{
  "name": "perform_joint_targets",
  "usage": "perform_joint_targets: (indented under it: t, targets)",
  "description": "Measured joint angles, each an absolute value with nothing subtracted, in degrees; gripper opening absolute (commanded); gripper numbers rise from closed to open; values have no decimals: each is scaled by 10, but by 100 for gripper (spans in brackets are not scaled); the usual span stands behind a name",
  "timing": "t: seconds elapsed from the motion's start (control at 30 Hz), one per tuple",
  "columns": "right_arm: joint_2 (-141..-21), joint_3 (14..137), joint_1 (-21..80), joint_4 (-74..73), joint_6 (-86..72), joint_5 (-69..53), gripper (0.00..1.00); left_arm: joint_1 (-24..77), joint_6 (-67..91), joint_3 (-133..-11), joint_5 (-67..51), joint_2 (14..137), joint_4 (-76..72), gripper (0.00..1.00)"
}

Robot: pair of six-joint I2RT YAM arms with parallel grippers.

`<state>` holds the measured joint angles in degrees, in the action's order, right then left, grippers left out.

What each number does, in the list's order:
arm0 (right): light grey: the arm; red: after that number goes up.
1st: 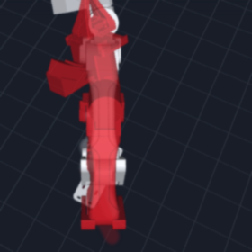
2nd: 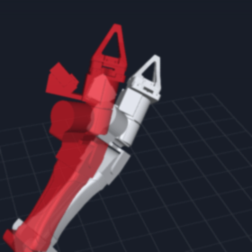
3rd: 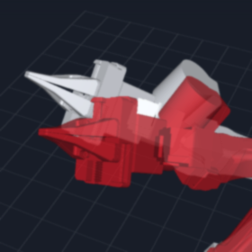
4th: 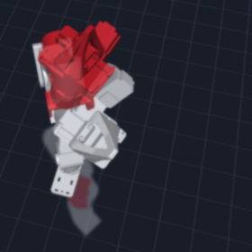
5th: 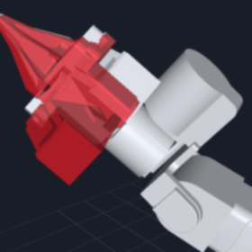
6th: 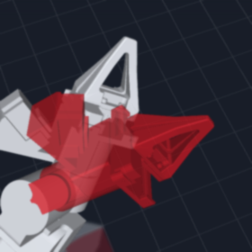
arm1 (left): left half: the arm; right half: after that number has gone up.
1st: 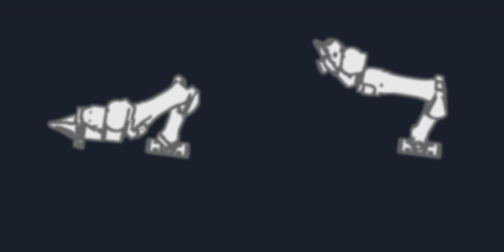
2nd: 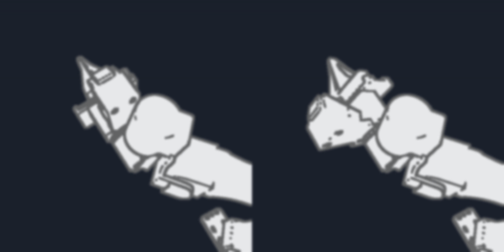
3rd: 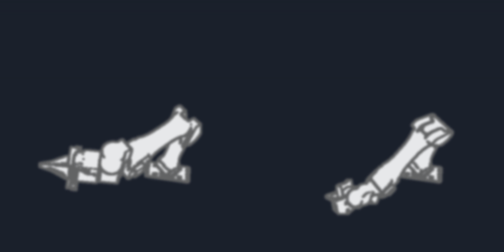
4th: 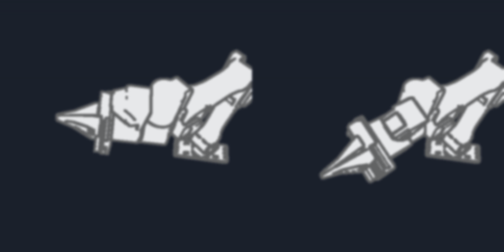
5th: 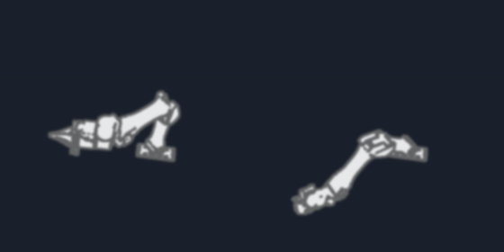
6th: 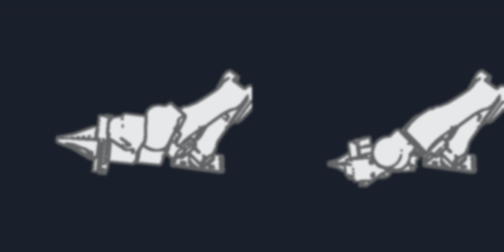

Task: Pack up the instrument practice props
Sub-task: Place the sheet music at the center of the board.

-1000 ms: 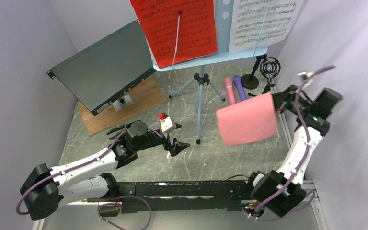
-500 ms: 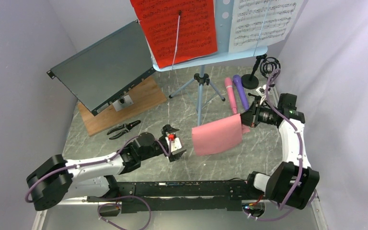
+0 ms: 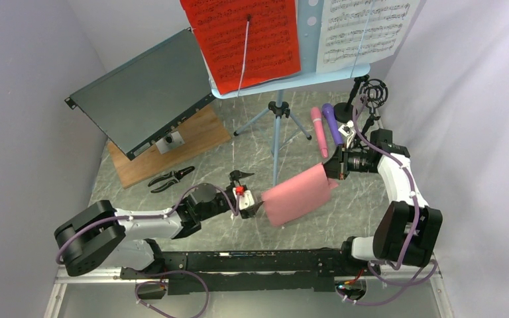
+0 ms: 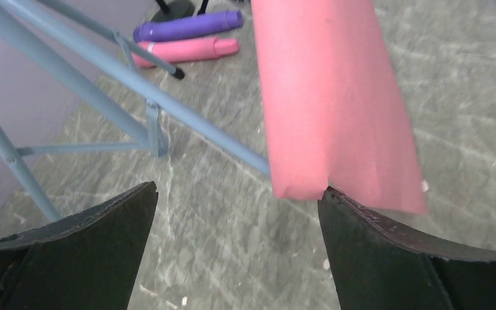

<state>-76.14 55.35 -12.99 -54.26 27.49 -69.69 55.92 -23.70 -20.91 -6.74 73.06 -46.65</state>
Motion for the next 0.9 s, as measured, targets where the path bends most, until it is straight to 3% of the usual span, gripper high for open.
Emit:
perform_joint_targets:
  t: [0.43, 0.7, 0.83, 0.9]
  targets:
    - [-818, 582, -125, -599, 337, -718, 0, 560, -106, -183, -130, 782, -632, 93]
    - [-820, 582, -112, -604, 345, -719, 0, 560, -8, -185, -103, 798, -697, 66]
    - [-820, 582, -106, -604, 345, -711, 0, 560, 44, -199, -81, 802, -704, 47]
    - [-820, 582, -102, -604, 346, -707, 0, 560, 70, -205, -75, 804, -705, 29]
